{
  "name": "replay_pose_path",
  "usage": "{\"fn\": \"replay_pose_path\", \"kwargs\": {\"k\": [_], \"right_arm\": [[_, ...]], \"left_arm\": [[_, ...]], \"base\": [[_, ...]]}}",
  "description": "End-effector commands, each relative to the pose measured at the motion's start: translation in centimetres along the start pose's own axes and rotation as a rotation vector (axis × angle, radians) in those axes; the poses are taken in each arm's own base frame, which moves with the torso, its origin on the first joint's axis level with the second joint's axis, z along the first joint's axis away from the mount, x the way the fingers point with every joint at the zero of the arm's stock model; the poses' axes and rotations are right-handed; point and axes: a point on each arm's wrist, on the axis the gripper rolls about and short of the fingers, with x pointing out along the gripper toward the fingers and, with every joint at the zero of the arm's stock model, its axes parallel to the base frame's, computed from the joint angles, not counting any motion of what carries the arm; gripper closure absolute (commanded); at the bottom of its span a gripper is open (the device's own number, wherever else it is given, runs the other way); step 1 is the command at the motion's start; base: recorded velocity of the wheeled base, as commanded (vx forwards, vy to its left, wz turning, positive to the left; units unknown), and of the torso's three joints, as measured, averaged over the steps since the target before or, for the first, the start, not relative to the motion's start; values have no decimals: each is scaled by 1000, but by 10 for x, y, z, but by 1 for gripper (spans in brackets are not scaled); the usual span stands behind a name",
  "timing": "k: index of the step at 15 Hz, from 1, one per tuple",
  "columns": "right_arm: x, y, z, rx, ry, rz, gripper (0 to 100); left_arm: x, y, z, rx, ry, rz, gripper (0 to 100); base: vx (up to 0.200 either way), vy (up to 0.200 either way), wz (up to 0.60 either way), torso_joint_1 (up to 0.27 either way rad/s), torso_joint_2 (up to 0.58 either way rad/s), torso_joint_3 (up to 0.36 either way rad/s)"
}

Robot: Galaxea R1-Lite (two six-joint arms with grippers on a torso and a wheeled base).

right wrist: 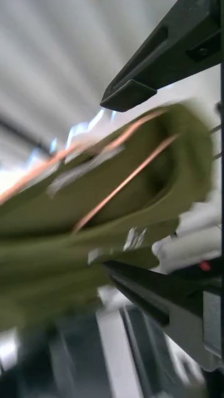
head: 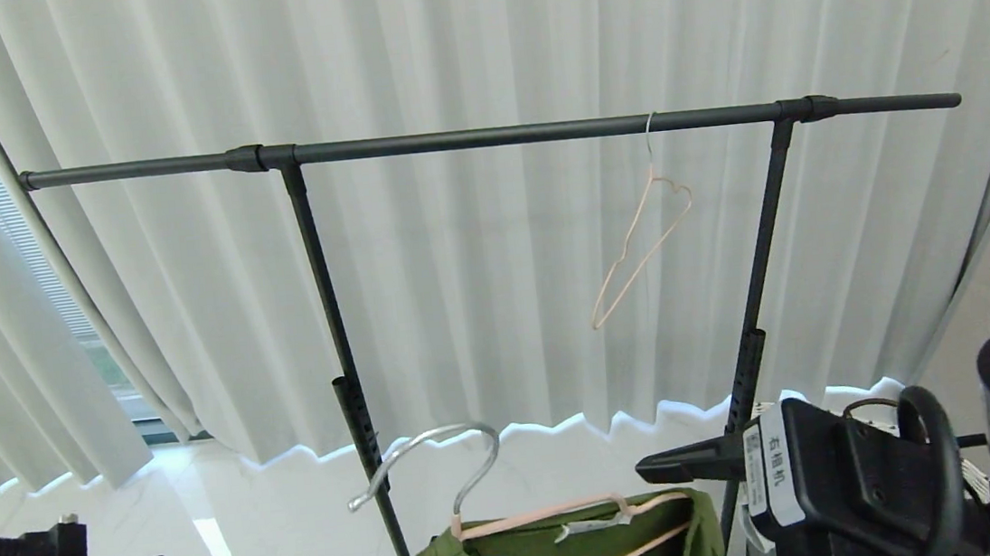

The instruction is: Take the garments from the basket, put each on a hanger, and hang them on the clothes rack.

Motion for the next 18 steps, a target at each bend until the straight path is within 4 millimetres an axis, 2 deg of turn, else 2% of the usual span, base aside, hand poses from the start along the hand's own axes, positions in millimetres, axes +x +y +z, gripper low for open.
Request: {"fn": "replay_pose_path", "kwargs": {"k": [1, 4, 10, 11, 18], "right_arm": [[10, -2, 12, -32, 13, 78, 0], [18, -1, 13, -45, 88, 159, 0], [30, -1, 4, -40, 153, 181, 0], [31, -1, 4, -45, 157, 183, 100], [31, -5, 3, -43, 158, 166, 100]], "left_arm": [[1, -7, 3, 28, -24, -57, 100], [1, -12, 6, 49, -45, -99, 100], [0, -15, 7, 59, -56, -121, 100], [0, -15, 7, 59, -57, -120, 100], [1, -16, 4, 57, -45, -125, 100]], "base": [[0, 0, 0, 0, 0, 0], [0, 0, 0, 0, 0, 0], [0, 0, 0, 0, 0, 0], [0, 0, 0, 0, 0, 0], [0, 0, 0, 0, 0, 0]]}}
